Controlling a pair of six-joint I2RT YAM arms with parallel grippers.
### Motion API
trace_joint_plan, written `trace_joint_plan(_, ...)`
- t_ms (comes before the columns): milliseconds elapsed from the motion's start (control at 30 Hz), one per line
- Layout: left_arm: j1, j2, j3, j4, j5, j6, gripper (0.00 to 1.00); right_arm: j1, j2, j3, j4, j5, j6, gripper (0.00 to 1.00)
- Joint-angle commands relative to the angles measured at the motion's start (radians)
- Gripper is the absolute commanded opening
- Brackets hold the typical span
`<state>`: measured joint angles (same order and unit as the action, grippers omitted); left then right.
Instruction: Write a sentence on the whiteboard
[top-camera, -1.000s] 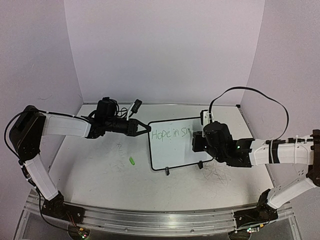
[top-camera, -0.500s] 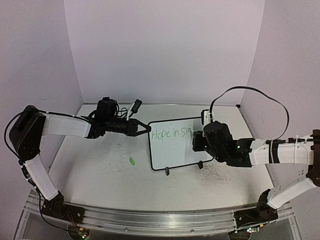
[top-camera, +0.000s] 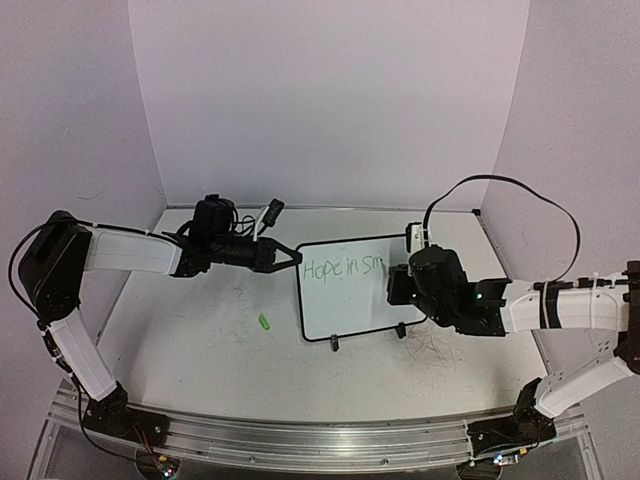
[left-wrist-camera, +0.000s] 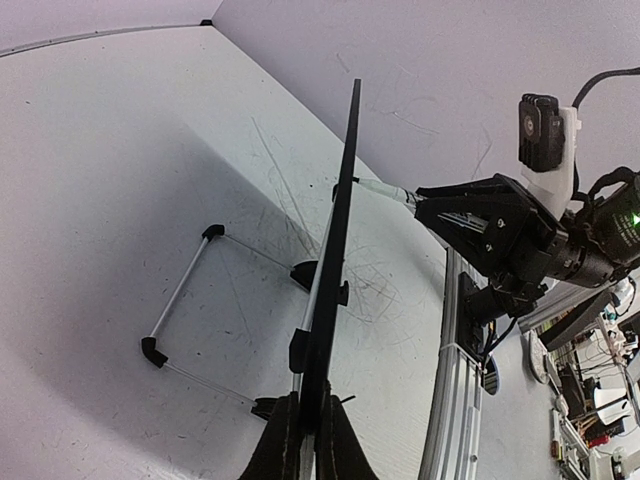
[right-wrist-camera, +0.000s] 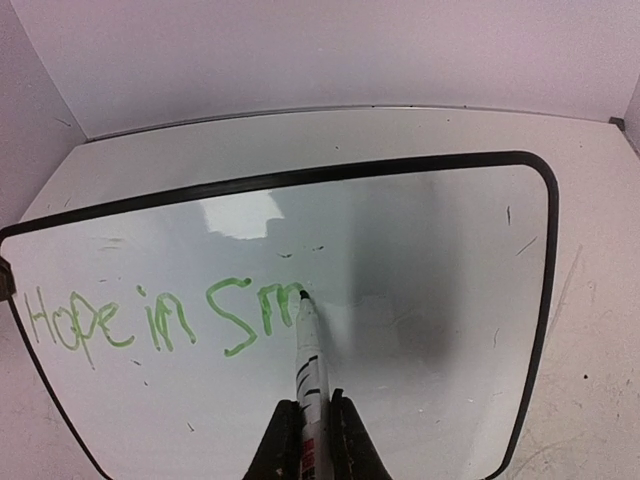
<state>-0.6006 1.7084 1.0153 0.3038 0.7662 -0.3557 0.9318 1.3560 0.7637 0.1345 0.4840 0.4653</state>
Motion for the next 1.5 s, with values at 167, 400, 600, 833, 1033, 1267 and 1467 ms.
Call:
trace_joint_plan(167, 0.007, -0.050, -0.001, 0.027, 0.008, 0.008, 0.00, -0.003, -0.018, -0.038, -0.028, -0.035, 0.041, 0.00)
trace_joint_plan(400, 0.006, -0.052, -0.002, 0.028, 0.004, 0.009, 0.00, 0.006, -0.028, -0.063, -0.045, -0.039, 0.067, 0.00)
trace_joint_plan(600, 0.007, -0.052, -0.003, 0.027, 0.004, 0.009, 0.00, 0.007, -0.018, -0.046, -0.049, -0.024, 0.059, 0.00)
trace_joint_plan(833, 0.007, -0.054, -0.003, 0.027, 0.002, 0.011, 0.00, 0.006, -0.007, -0.029, -0.049, -0.016, 0.048, 0.00)
trace_joint_plan(1033, 0.007, -0.055, -0.003, 0.027, 0.002, 0.011, 0.00, 0.007, -0.018, -0.060, -0.052, -0.029, 0.068, 0.00)
trace_joint_plan(1267, 0.007, -0.052, -0.002, 0.028, 0.004, 0.011, 0.00, 0.006, -0.016, -0.026, -0.052, -0.016, 0.043, 0.00)
trace_joint_plan(1467, 0.007, -0.057, -0.006, 0.027, -0.003, 0.013, 0.00, 0.004, -0.086, -0.016, -0.052, -0.007, 0.001, 0.00)
